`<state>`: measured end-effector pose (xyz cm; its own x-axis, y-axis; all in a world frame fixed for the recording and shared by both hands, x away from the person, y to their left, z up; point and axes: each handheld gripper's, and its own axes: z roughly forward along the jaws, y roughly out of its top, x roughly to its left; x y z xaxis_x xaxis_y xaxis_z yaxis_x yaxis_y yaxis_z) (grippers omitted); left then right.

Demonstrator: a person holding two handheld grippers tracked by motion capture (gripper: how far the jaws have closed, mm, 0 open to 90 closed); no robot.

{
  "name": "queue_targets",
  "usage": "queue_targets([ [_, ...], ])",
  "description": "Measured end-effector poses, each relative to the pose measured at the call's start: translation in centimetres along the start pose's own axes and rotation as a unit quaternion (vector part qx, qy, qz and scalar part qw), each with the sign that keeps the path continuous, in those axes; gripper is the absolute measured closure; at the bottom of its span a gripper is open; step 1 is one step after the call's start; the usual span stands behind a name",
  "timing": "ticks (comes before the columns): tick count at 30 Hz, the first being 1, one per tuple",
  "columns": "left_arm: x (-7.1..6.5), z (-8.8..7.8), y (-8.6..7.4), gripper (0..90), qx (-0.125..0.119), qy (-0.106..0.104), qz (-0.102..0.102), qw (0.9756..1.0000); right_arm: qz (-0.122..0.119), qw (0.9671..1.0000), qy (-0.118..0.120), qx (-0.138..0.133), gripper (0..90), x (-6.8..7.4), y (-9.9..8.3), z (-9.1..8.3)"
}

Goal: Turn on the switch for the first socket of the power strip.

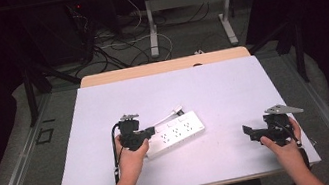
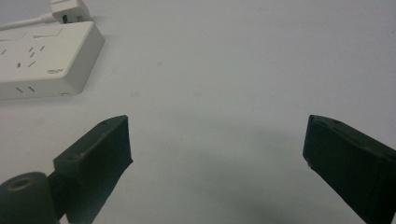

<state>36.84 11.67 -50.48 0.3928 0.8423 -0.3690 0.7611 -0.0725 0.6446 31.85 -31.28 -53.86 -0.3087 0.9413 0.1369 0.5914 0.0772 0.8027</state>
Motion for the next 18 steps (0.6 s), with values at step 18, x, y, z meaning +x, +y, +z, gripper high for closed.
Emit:
queue_targets([
  [18, 0.5, 2.0, 0.6, 89.6, -0.001, 0.003, -0.034, 0.9994, -0.002, 1.0, 0.001, 0.001, 7.4, 0.0, 0.0, 0.1],
])
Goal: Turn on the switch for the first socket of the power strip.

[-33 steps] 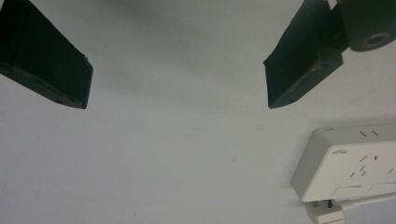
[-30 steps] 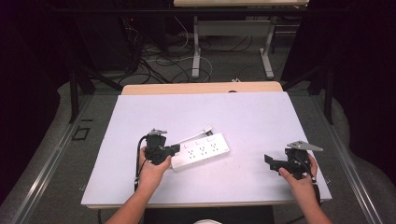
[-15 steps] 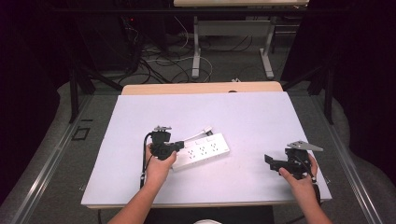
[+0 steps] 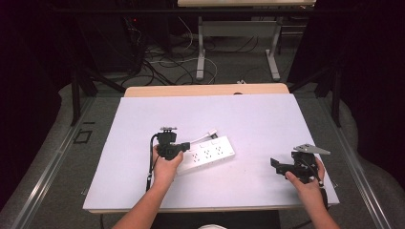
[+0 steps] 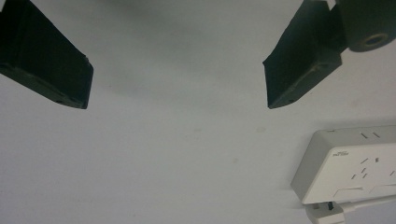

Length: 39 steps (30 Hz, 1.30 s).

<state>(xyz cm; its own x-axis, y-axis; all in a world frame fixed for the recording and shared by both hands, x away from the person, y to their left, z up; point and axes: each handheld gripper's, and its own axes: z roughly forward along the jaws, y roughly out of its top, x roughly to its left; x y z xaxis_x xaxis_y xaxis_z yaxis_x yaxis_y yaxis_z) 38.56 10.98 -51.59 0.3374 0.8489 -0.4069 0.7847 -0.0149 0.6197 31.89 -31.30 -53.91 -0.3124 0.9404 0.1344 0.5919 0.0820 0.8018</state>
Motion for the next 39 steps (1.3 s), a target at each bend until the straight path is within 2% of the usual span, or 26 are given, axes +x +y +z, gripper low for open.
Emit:
queue_targets([
  [6, 0.1, 0.5, 0.1, 89.6, 0.003, 0.006, -0.003, 1.0, 0.002, 1.0, -0.003, -0.002, 7.5, 0.1, 0.0, 0.1],
  [7, 0.1, 0.5, 0.2, 89.6, 0.009, 0.003, -0.004, 0.9999, 0.002, 1.0, -0.002, -0.002, 7.5, 0.1, 0.0, 0.1],
  [9, 0.1, 0.8, 0.1, 89.6, 0.005, 0.007, -0.007, 0.9999, -0.001, 1.0, -0.002, -0.001, 7.5, 0.1, 0.0, 0.1],
  [10, 0.2, 0.8, 0.2, 89.6, 0.013, 0.005, -0.006, 0.9999, -0.001, 1.0, -0.002, -0.001, 7.5, 0.1, 0.0, 0.1],
  [14, 0.2, 1.2, 0.1, 89.6, 0.008, 0.009, -0.009, 0.9999, -0.002, 1.0, 0.001, 0.001, 7.5, 0.0, 0.0, 0.1],
  [20, 0.4, 1.4, 0.2, 89.6, 0.025, 0.012, -0.008, 0.9996, 0.0, 1.0, 0.001, 0.002, 7.9, 0.0, 0.0, 0.1],
  [23, 0.5, 1.8, 0.0, 89.6, 0.022, 0.012, -0.011, 0.9996, -0.001, 1.0, 0.001, 0.002, 7.9, 0.1, 0.0, 0.1],
  [26, 0.6, 1.9, 0.0, 89.6, 0.03, 0.012, -0.013, 0.9994, -0.002, 1.0, 0.001, 0.002, 8.0, 0.0, 0.0, 0.1],
  [32, 0.5, 1.9, -0.1, 89.7, 0.028, 0.016, -0.007, 0.9994, 0.0, 1.0, 0.002, 0.003, 8.1, 0.1, 0.0, 0.1],
  [39, 0.5, 2.0, -0.2, 89.8, 0.019, 0.018, -0.01, 0.9996, -0.005, 1.0, 0.003, 0.002, 8.1, 0.0, 0.0, 0.1],
])
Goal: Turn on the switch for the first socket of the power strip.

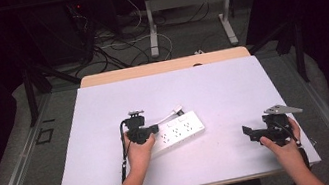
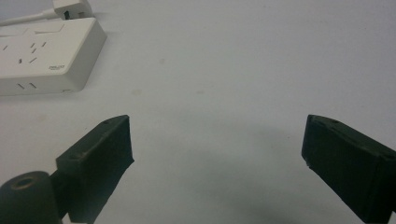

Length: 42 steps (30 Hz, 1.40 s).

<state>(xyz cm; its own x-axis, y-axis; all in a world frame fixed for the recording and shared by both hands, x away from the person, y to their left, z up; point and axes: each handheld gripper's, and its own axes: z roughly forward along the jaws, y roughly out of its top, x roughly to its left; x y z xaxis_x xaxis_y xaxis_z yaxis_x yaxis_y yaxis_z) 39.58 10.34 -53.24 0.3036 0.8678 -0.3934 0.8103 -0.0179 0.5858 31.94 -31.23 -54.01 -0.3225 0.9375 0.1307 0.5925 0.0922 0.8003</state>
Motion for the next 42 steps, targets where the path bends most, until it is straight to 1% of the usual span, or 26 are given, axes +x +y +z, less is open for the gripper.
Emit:
queue_targets([
  [1, 0.04, -0.08, 0.03, 89.8, 0.005, -0.002, 0.002, 1.0, 0.002, 1.0, 0.0, 0.0, 8.1, 0.03, 0.01, 0.0],
  [2, 0.05, -0.07, 0.01, 89.8, 0.004, -0.002, 0.002, 1.0, 0.003, 1.0, 0.0, 0.001, 8.1, 0.02, 0.0, 0.0],
  [3, 0.01, 0.02, -0.05, 89.9, -0.002, 0.001, 0.0, 1.0, 0.003, 1.0, 0.0, 0.001, 8.1, 0.02, 0.0, 0.0],
  [5, 0.12, -0.08, -0.02, 89.9, 0.005, -0.004, -0.002, 1.0, 0.004, 1.0, -0.001, 0.001, 8.1, 0.05, 0.01, -0.03],
  [7, 0.19, -0.07, -0.06, 89.9, 0.005, -0.004, -0.004, 1.0, 0.002, 1.0, -0.001, 0.001, 8.1, 0.03, 0.01, -0.03],
  [8, 0.17, -0.03, -0.08, 89.9, 0.008, 0.004, 0.0, 1.0, 0.002, 1.0, -0.001, 0.0, 8.1, 0.03, 0.01, -0.03],
  [9, 0.18, 0.05, -0.2, 89.9, 0.0, 0.007, 0.001, 1.0, 0.002, 1.0, -0.001, 0.0, 8.1, 0.02, 0.0, -0.02],
  [10, 0.18, 0.07, -0.24, 89.9, -0.004, 0.009, -0.002, 0.9999, 0.004, 1.0, -0.001, 0.001, 8.1, 0.06, 0.01, -0.03],
  [13, 0.36, -0.03, -0.26, 89.9, -0.003, 0.007, -0.002, 1.0, 0.001, 1.0, 0.0, 0.001, 8.1, 0.02, 0.0, -0.02],
  [14, 0.4, -0.08, -0.26, 89.9, -0.003, 0.012, 0.0, 0.9999, 0.002, 1.0, 0.0, 0.001, 8.1, 0.02, 0.0, 0.01],
  [15, 0.46, -0.07, -0.28, 89.9, -0.005, 0.012, -0.002, 0.9999, 0.003, 1.0, 0.001, 0.001, 8.1, 0.01, -0.01, 0.04],
  [16, 0.56, -0.06, -0.29, 89.9, -0.006, 0.007, -0.006, 0.9999, 0.003, 1.0, 0.0, 0.002, 8.1, 0.01, -0.01, 0.06],
  [17, 0.64, -0.06, -0.28, 89.9, -0.007, 0.006, -0.008, 0.9999, 0.003, 1.0, 0.001, 0.002, 8.1, 0.01, 0.0, 0.06],
  [18, 0.69, -0.19, -0.23, 89.9, 0.002, 0.002, -0.008, 1.0, 0.003, 1.0, 0.001, 0.001, 8.1, 0.03, 0.01, 0.06],
  [19, 0.69, -0.15, -0.26, 89.9, -0.002, 0.002, -0.008, 1.0, 0.002, 1.0, 0.0, 0.001, 8.1, 0.01, 0.03, 0.07],
  [21, 0.71, -0.19, -0.26, 89.9, 0.0, 0.002, -0.008, 1.0, 0.0, 1.0, 0.001, 0.001, 8.1, 0.0, 0.06, 0.12],
  [22, 0.72, -0.14, -0.27, 89.8, -0.004, 0.002, -0.011, 0.9999, -0.003, 1.0, -0.003, -0.003, 8.1, 0.02, 0.04, 0.25],
  [23, 0.8, -0.2, -0.22, 89.8, 0.0, 0.0, -0.012, 0.9999, 0.0, 1.0, 0.002, 0.002, 8.1, 0.06, 0.06, 0.2],
  [28, 0.85, -0.22, -0.19, 89.9, 0.0, 0.001, -0.012, 0.9999, 0.001, 1.0, 0.002, 0.001, 8.1, 0.12, 0.09, 0.17],
  [30, 0.86, -0.22, -0.16, 89.9, 0.001, 0.001, -0.012, 0.9999, 0.001, 1.0, -0.003, -0.002, 8.1, 0.04, 0.06, 0.21],
  [33, 0.92, -0.29, -0.09, 89.9, 0.007, -0.002, -0.013, 0.9999, 0.001, 1.0, 0.002, 0.002, 8.1, -0.01, 0.06, 0.14],
  [35, 0.9, -0.28, -0.08, 89.9, 0.008, -0.004, -0.015, 0.9999, -0.001, 1.0, 0.002, 0.0, 8.1, -0.03, 0.05, 0.15],
  [42, 0.82, -0.21, -0.05, 89.9, 0.004, 0.001, -0.013, 0.9999, 0.002, 1.0, 0.002, 0.002, 8.1, 0.04, 0.05, 0.17],
])
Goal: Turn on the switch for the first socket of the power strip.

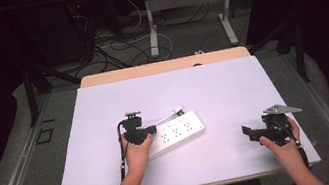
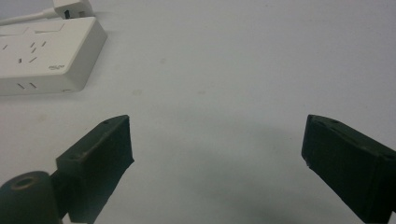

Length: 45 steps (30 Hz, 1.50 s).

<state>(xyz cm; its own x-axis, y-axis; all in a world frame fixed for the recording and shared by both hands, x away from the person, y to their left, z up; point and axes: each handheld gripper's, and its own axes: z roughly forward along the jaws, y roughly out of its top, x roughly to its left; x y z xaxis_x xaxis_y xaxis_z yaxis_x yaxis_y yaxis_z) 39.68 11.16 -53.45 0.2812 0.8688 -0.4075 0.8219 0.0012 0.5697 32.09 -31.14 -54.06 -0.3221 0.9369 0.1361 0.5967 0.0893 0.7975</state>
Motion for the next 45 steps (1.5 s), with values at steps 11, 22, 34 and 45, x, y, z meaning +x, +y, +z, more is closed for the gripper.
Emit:
queue_targets([
  [11, -0.3, -0.1, 0.3, 89.7, 0.01, 0.006, 0.017, 0.9998, -0.001, 1.0, 0.001, 0.0, 8.1, 0.0, 0.0, 0.0],
  [22, -0.7, -0.9, 0.6, 86.4, 0.014, 0.012, 0.039, 0.9991, -0.001, 1.0, 0.002, 0.001, 8.1, -0.1, 0.0, 0.0],
  [34, -1.0, -2.4, 1.2, 79.2, 0.021, 0.01, 0.062, 0.9978, 0.003, 1.0, 0.001, 0.002, 8.1, -0.1, -0.1, 0.0],
  [45, -1.3, -3.4, 1.3, 70.2, 0.025, 0.01, 0.081, 0.9963, 0.006, 1.0, 0.001, 0.003, 8.4, 0.0, -0.1, 0.1],
])
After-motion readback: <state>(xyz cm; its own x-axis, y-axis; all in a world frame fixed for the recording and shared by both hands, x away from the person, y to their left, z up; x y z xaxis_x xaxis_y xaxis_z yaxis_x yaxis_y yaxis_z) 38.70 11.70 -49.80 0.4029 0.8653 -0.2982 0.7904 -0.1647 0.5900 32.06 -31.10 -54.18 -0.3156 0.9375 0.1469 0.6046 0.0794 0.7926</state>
